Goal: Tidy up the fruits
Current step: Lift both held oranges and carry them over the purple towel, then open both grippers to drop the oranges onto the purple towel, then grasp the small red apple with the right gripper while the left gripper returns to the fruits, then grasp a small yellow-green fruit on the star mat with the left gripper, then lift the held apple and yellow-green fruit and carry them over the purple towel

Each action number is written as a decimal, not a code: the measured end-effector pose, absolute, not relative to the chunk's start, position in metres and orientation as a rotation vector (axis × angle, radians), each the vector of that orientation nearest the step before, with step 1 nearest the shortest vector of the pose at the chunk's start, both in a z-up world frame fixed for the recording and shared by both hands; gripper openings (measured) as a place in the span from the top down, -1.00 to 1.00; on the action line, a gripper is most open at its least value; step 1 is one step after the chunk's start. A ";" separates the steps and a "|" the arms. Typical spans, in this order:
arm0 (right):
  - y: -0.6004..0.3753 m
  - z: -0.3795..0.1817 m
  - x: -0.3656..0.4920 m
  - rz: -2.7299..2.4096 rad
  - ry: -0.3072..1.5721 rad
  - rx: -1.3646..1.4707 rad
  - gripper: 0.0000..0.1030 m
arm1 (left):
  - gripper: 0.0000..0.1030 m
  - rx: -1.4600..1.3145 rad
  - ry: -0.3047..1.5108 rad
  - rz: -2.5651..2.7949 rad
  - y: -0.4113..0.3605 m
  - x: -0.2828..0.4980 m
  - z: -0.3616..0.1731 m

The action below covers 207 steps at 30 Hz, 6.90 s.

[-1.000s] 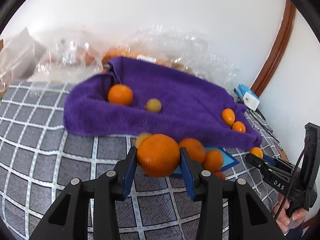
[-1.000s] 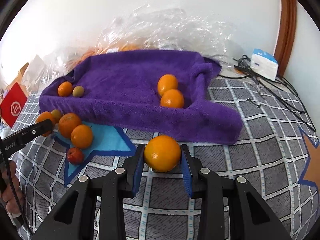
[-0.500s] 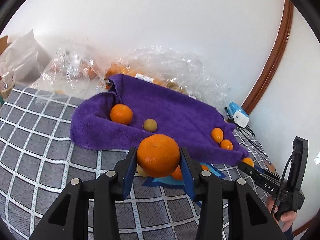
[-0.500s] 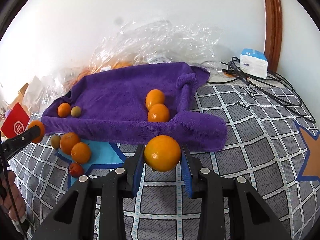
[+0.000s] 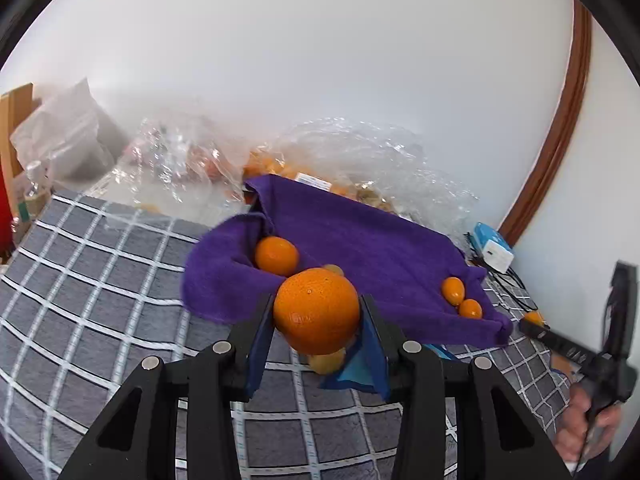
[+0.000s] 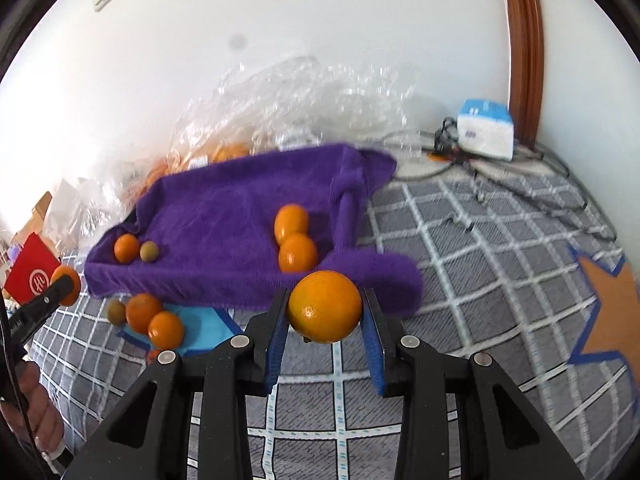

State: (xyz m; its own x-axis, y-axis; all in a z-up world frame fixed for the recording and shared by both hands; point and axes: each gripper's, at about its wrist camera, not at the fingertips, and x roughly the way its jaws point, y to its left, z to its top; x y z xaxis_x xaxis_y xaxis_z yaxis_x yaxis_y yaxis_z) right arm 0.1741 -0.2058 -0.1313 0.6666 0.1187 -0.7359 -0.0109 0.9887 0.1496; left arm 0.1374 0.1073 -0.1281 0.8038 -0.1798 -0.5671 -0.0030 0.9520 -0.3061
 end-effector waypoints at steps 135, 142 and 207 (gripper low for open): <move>-0.148 -0.177 0.146 0.091 0.999 -0.016 0.54 | 0.28 -0.176 0.904 -0.085 0.144 0.158 -0.177; -0.154 -0.185 0.143 0.122 0.996 -0.008 0.53 | 0.28 -0.157 0.917 -0.092 0.139 0.160 -0.176; -0.175 -0.154 0.151 0.172 0.856 0.097 0.53 | 0.50 -0.149 0.616 -0.130 0.085 0.153 -0.133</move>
